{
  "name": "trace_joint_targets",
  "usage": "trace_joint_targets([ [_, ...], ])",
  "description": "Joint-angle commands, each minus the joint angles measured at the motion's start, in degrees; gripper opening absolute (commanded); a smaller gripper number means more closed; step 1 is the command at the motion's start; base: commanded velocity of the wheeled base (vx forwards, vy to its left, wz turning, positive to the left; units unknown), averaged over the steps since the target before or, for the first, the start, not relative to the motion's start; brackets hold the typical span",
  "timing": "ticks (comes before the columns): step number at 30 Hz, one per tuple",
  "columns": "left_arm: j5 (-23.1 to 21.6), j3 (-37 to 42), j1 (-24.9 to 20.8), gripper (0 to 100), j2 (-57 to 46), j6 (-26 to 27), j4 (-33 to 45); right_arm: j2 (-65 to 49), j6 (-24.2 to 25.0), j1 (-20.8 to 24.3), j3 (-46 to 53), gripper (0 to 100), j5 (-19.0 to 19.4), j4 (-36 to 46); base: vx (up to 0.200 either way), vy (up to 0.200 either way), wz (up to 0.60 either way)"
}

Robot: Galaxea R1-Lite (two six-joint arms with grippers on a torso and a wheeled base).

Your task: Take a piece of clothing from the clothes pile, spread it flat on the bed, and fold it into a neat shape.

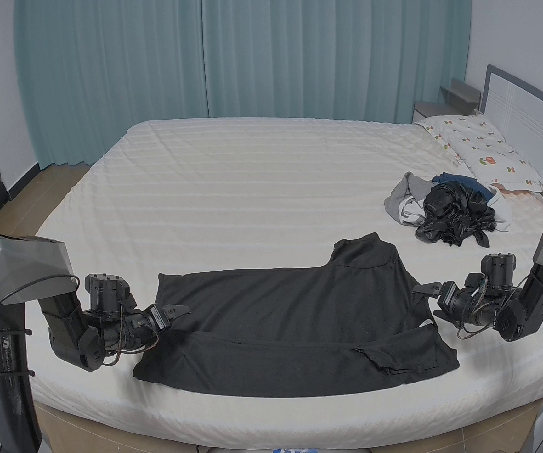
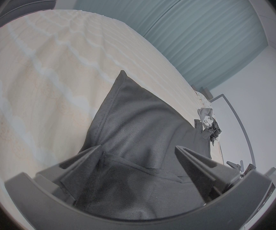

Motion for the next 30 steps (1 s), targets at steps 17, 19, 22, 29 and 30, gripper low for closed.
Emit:
trace_joint_targets([
  [17, 2.61, 4.63, 2.41, 0, -3.18, 0.39, -2.77, -0.32, 0.21, -0.20, -0.13, 100, 0.03, -0.02, 0.000, 0.000, 0.00],
  [19, 2.61, 4.55, 2.41, 0, -2.92, 0.39, -2.94, -0.41, 0.21, -0.29, -0.13, 100, 0.03, -0.02, 0.000, 0.000, 0.00],
  [22, 2.17, 3.93, 2.32, 0, -2.48, 0.21, -2.94, -0.32, 0.21, -0.29, -0.22, 100, 0.03, -0.11, 0.000, 0.000, 0.00],
  [29, 1.73, 2.44, 1.44, 100, -0.72, 0.12, -2.77, -0.14, 0.21, -0.11, -0.13, 100, 0.03, -0.11, 0.000, 0.000, 0.00],
  [30, 1.73, 2.35, 1.44, 100, -0.72, 0.12, -2.77, -0.14, 0.21, -0.11, -0.13, 100, 0.03, -0.11, 0.000, 0.000, 0.00],
])
